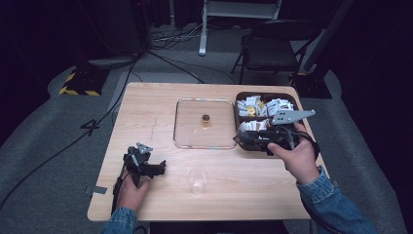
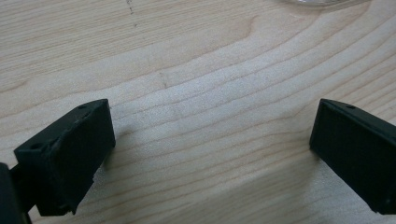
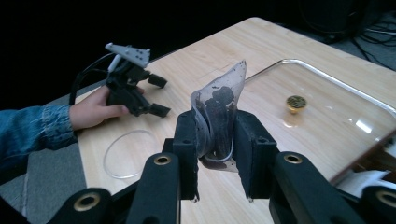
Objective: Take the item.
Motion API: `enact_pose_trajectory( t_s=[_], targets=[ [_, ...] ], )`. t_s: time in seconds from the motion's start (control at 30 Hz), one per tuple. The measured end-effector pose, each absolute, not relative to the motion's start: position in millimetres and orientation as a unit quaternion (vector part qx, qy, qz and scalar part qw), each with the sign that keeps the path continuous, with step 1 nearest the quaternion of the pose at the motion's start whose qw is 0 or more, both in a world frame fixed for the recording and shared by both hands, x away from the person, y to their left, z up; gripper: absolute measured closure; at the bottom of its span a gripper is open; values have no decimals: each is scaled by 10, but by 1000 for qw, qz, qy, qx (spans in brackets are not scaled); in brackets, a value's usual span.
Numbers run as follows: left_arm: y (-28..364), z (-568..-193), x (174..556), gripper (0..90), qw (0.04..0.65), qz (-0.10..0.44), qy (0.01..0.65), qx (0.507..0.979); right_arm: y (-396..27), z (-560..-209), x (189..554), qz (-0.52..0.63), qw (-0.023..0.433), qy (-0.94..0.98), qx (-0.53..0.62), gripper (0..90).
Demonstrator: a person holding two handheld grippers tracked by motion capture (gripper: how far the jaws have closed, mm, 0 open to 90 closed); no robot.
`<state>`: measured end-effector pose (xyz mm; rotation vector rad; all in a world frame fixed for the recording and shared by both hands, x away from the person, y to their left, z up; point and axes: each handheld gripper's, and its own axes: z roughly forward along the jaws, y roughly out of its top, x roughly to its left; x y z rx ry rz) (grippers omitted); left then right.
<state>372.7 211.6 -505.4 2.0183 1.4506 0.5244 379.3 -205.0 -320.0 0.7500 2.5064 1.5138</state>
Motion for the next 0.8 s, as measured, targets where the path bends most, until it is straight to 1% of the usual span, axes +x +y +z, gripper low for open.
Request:
enact_pose_trajectory(
  t_s=[0.37,0.8],
  targets=[
    [2115,-5054,3728,4,296,197,546,759,-1727,-3322,3675,495,38,840,219,714],
    [2115,-5054,3728,3,296,197,546,759,-1439,-3530,3626,488,17,849,203,714]
  ],
)
